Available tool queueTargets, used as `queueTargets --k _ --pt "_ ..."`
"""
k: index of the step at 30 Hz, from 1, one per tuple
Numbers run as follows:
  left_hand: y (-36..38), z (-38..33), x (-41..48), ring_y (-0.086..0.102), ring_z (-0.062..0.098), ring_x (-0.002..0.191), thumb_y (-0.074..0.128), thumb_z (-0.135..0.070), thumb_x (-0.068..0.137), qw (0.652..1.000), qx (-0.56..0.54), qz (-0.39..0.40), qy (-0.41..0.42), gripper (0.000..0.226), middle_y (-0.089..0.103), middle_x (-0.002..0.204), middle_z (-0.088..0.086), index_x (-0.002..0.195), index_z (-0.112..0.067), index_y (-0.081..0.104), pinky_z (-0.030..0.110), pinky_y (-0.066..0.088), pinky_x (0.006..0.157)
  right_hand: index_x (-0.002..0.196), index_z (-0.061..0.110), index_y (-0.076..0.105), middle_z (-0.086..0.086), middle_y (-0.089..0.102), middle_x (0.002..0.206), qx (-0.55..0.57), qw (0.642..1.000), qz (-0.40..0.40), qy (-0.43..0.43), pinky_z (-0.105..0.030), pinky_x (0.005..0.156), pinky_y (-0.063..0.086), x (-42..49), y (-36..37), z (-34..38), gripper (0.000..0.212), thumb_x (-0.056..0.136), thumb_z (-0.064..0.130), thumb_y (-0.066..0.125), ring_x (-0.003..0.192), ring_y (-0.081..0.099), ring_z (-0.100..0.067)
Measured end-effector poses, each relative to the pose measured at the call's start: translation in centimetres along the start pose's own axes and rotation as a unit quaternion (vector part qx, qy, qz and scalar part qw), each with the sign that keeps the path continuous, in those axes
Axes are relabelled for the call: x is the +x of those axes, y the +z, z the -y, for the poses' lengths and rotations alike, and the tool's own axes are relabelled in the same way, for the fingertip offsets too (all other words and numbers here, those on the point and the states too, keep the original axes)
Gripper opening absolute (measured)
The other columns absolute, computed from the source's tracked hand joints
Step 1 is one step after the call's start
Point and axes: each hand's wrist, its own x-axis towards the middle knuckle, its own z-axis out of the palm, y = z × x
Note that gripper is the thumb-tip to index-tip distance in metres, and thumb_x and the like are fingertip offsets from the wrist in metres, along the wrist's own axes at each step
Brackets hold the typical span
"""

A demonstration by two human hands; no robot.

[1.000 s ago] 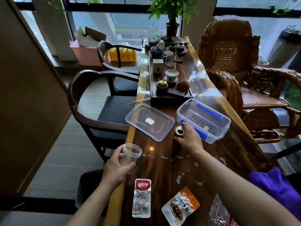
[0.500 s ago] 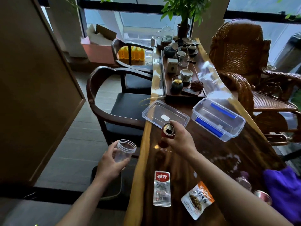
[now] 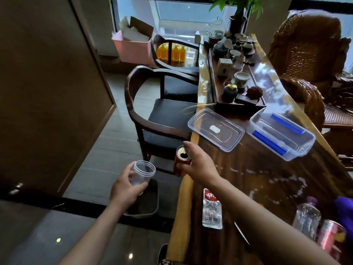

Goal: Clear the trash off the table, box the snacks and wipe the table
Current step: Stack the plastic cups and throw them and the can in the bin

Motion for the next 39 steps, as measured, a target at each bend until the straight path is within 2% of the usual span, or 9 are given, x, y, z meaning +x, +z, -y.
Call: queueTargets --k 4,8,12,16,23,28,33,37,39 --pt "-0.3 1.4 -1.0 0.056 0.021 0.116 0.082 -0.018 0.077 0.999 0.002 -0.026 -0.043 0.078 0.059 0.126 0.000 0.142 -0.032 0.042 0.038 0.049 0.091 0.144 0.020 0.043 -0.003 0.057 0.135 0.009 0.999 0.045 -0.018 -0.035 0.102 0.046 0.6 2.5 -0.1 0.072 0.081 0.025 0.077 0.123 0.054 -0.021" --pt "-0.4 2.8 -1.1 0.058 0.020 0.114 0.082 -0.018 0.077 0.997 0.009 -0.035 -0.063 0.077 0.060 0.125 0.000 0.141 -0.032 0.043 0.034 0.049 0.089 0.146 0.021 0.041 -0.002 0.055 0.136 0.012 0.997 0.075 -0.019 -0.040 0.103 0.047 1.0 4.9 0.1 0.074 0.081 0.026 0.076 0.125 0.053 -0.020" --pt "-0.8 4.8 -0.2 0.057 0.020 0.118 0.082 -0.019 0.077 0.995 0.006 -0.035 -0.090 0.086 0.058 0.132 0.003 0.148 -0.030 0.034 0.030 0.046 0.086 0.145 0.022 0.040 -0.002 0.055 0.135 0.003 0.995 0.099 -0.014 -0.040 0.101 0.049 1.4 7.8 0.6 0.072 0.083 0.028 0.076 0.123 0.055 -0.020" --pt "-1.5 7.8 2.3 0.057 0.022 0.120 0.083 -0.021 0.077 0.994 0.024 -0.031 -0.107 0.089 0.059 0.131 0.006 0.149 -0.031 0.033 0.036 0.049 0.093 0.144 0.021 0.041 -0.003 0.055 0.135 -0.017 0.993 0.119 0.004 -0.038 0.102 0.048 3.2 11.4 1.0 0.072 0.082 0.029 0.076 0.123 0.053 -0.021" --pt "-1.8 15.2 8.5 0.062 0.021 0.112 0.084 -0.026 0.072 0.988 0.043 0.019 -0.150 0.088 0.065 0.124 0.003 0.146 -0.030 0.037 0.034 0.050 0.093 0.137 0.020 0.047 -0.005 0.054 0.126 -0.038 0.983 0.156 0.089 -0.035 0.092 0.048 6.6 20.8 0.5 0.064 0.079 0.031 0.073 0.114 0.057 -0.026" --pt "0.3 21.3 12.9 0.062 0.020 0.109 0.083 -0.022 0.069 0.984 0.042 0.040 -0.169 0.080 0.063 0.122 0.004 0.139 -0.023 0.046 0.026 0.047 0.090 0.132 0.020 0.048 -0.005 0.054 0.125 -0.042 0.969 0.190 0.150 -0.036 0.088 0.048 9.4 28.7 -2.1 0.061 0.077 0.027 0.072 0.110 0.058 -0.027" --pt "4.0 27.9 17.2 0.057 0.029 0.117 0.080 -0.026 0.071 0.978 0.101 0.068 -0.171 0.084 0.054 0.132 0.011 0.144 -0.021 0.040 0.036 0.046 0.097 0.124 0.019 0.052 -0.005 0.055 0.119 -0.033 0.956 0.209 0.202 -0.039 0.085 0.051 10.6 37.0 -6.3 0.057 0.073 0.024 0.076 0.104 0.059 -0.026" --pt "7.1 32.6 20.0 0.057 0.031 0.114 0.076 -0.030 0.074 0.971 0.154 0.092 -0.156 0.083 0.053 0.129 0.011 0.145 -0.026 0.034 0.041 0.051 0.089 0.123 0.021 0.051 -0.003 0.053 0.116 -0.040 0.949 0.219 0.225 -0.039 0.081 0.052 11.0 42.7 -10.4 0.058 0.072 0.024 0.078 0.101 0.059 -0.025" --pt "8.7 34.3 21.1 0.057 0.030 0.113 0.074 -0.032 0.076 0.966 0.193 0.098 -0.140 0.084 0.054 0.129 0.010 0.146 -0.028 0.028 0.043 0.051 0.085 0.126 0.022 0.050 -0.003 0.052 0.118 -0.051 0.946 0.221 0.232 -0.035 0.079 0.049 11.3 44.6 -12.1 0.059 0.074 0.026 0.077 0.103 0.058 -0.024"
